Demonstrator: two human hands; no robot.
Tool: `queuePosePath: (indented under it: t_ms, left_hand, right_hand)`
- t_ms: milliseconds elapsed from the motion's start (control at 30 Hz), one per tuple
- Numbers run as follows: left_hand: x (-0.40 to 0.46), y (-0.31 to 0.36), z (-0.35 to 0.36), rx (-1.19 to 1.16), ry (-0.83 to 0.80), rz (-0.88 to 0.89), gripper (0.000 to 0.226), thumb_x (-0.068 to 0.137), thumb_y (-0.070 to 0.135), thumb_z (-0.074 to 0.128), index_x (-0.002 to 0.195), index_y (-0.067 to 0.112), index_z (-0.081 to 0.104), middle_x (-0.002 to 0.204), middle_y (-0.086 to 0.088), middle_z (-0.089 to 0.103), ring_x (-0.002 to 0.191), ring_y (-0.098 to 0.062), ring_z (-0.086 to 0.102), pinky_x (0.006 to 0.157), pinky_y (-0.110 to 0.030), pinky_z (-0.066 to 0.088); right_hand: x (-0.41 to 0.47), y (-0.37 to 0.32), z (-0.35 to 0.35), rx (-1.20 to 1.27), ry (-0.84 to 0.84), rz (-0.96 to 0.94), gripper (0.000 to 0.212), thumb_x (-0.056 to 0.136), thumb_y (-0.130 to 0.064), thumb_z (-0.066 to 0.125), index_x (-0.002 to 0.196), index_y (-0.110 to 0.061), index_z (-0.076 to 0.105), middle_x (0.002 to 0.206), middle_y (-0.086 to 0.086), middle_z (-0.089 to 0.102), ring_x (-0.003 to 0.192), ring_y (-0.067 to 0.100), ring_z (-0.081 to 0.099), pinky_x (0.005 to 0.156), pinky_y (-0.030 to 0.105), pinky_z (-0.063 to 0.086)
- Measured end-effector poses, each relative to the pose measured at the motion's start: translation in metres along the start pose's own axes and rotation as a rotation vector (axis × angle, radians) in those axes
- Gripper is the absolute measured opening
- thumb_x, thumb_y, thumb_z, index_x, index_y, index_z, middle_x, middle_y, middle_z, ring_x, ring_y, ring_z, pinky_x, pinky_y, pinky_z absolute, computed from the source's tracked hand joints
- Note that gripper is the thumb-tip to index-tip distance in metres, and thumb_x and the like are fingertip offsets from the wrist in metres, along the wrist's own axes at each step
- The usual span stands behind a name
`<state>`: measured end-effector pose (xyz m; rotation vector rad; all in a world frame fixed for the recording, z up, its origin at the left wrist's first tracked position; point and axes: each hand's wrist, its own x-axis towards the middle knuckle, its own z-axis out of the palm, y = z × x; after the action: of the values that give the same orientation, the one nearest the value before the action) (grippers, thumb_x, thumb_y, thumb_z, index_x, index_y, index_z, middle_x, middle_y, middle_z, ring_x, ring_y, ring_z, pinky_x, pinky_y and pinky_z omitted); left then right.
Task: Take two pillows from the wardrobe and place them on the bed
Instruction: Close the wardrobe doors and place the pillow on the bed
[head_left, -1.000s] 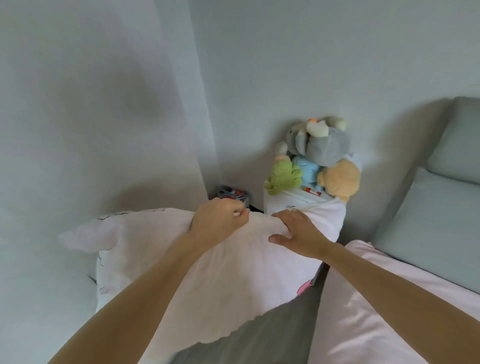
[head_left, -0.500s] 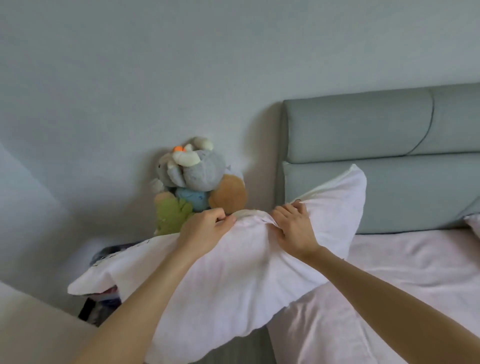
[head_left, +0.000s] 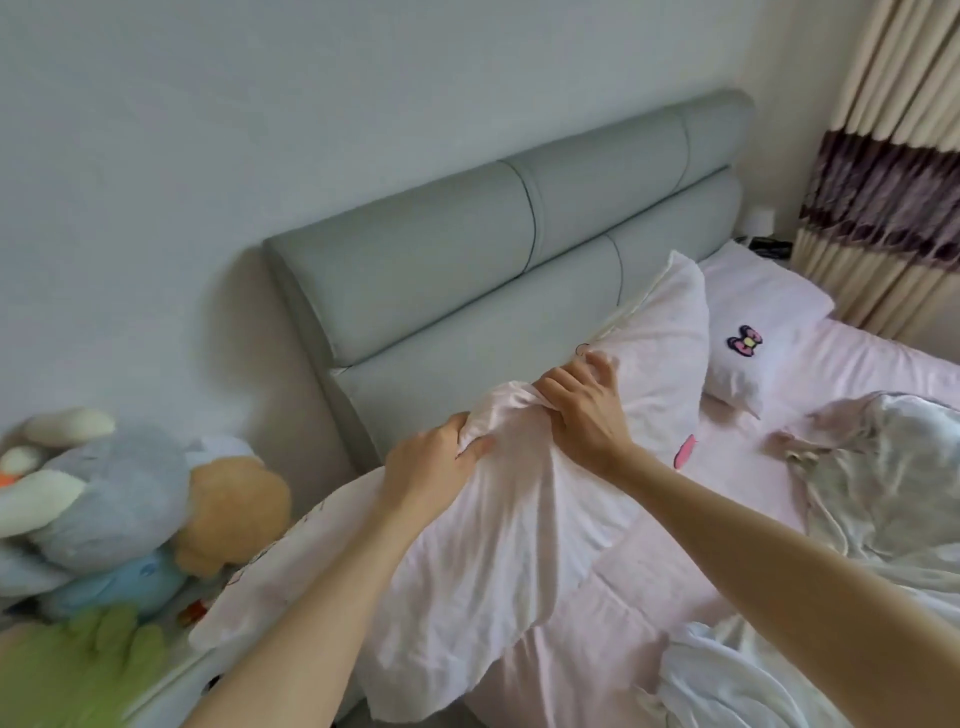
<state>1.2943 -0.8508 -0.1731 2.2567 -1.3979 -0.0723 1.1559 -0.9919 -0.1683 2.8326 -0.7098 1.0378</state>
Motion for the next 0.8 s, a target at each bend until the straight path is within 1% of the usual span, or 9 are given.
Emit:
queuePosePath:
  t_ms: [233,367,400,433,467,500,567,700,800]
  left_hand:
    - [0.095,0.037,0.059,-0.244,-0.080,0.090,0.033,0.094,0.040,0.045,0.079,0.015,0.060,0.078,-0.014,0.069,0.077,-0.038,0.060,0.060,-0.032,0.038]
    - [0.175,0.043,0.119,-0.508,-0.286,0.003,0.037,0.093,0.034,0.048,0.059,0.020,0.052,0.065,-0.009,0.061,0.073,-0.037,0.060,0.062,-0.034,0.040]
    - [0.195,0.043,0.136,-0.543,-0.351,-0.032,0.033,0.095,0.031,0.047,0.065,0.021,0.056,0.074,-0.013,0.065,0.080,-0.036,0.061,0.065,-0.034,0.041]
    - [0.217,0.043,0.160,-0.546,-0.426,-0.076,0.026,0.096,0.030,0.044,0.086,0.016,0.063,0.097,-0.020,0.067,0.098,-0.037,0.060,0.075,-0.034,0.043]
    - [0.233,0.039,0.182,-0.503,-0.500,-0.137,0.035,0.097,0.033,0.041,0.120,0.009,0.054,0.126,-0.022,0.056,0.118,-0.035,0.051,0.091,-0.036,0.042]
    - [0.244,0.034,0.201,-0.431,-0.568,-0.187,0.053,0.096,0.037,0.040,0.141,0.009,0.030,0.144,-0.021,0.037,0.131,-0.034,0.037,0.105,-0.038,0.035]
    - [0.254,0.019,0.235,-0.262,-0.627,-0.241,0.073,0.093,0.045,0.044,0.146,0.014,0.005,0.152,-0.020,0.018,0.138,-0.033,0.023,0.112,-0.045,0.024]
    - [0.257,0.000,0.277,-0.135,-0.618,-0.291,0.068,0.091,0.039,0.048,0.145,0.014,0.016,0.150,-0.018,0.025,0.134,-0.034,0.031,0.110,-0.047,0.027]
    - [0.254,-0.007,0.299,-0.215,-0.644,-0.261,0.063,0.091,0.028,0.053,0.142,0.006,0.024,0.147,-0.021,0.031,0.134,-0.032,0.033,0.109,-0.037,0.027]
  right_hand:
    - [0.025,0.087,0.005,-0.166,-0.010,0.128,0.006,0.071,-0.009,0.060,0.076,-0.010,0.064,0.074,0.004,0.066,0.076,0.027,0.064,0.094,0.064,0.030]
    - [0.049,0.161,0.045,-0.209,-0.174,0.204,0.009,0.079,-0.016,0.064,0.087,-0.011,0.067,0.089,0.004,0.069,0.100,0.025,0.061,0.104,0.068,0.012]
    - [0.054,0.176,0.057,-0.198,-0.249,0.261,0.015,0.085,-0.018,0.059,0.097,-0.012,0.066,0.101,0.004,0.067,0.115,0.024,0.054,0.106,0.066,0.003]
    - [0.057,0.195,0.073,-0.183,-0.311,0.334,0.022,0.090,-0.021,0.052,0.109,-0.016,0.062,0.114,0.002,0.063,0.128,0.021,0.042,0.108,0.063,-0.004]
    - [0.056,0.209,0.090,-0.165,-0.346,0.408,0.028,0.093,-0.022,0.046,0.120,-0.020,0.055,0.127,0.000,0.056,0.136,0.019,0.031,0.108,0.062,-0.006]
    - [0.050,0.220,0.104,-0.137,-0.371,0.473,0.035,0.095,-0.023,0.043,0.130,-0.023,0.046,0.138,-0.002,0.047,0.139,0.017,0.022,0.109,0.061,-0.006]
    - [0.025,0.232,0.131,-0.056,-0.451,0.611,0.046,0.096,-0.023,0.041,0.139,-0.027,0.028,0.149,-0.002,0.031,0.142,0.018,0.014,0.111,0.059,-0.002]
    - [-0.058,0.240,0.164,0.095,-0.593,1.010,0.049,0.096,-0.023,0.039,0.142,-0.022,0.024,0.152,0.004,0.024,0.139,0.024,0.021,0.113,0.049,0.019]
    - [-0.116,0.234,0.169,0.147,-0.482,1.303,0.047,0.095,-0.020,0.042,0.141,-0.013,0.029,0.148,0.011,0.031,0.134,0.029,0.030,0.105,0.042,0.033]
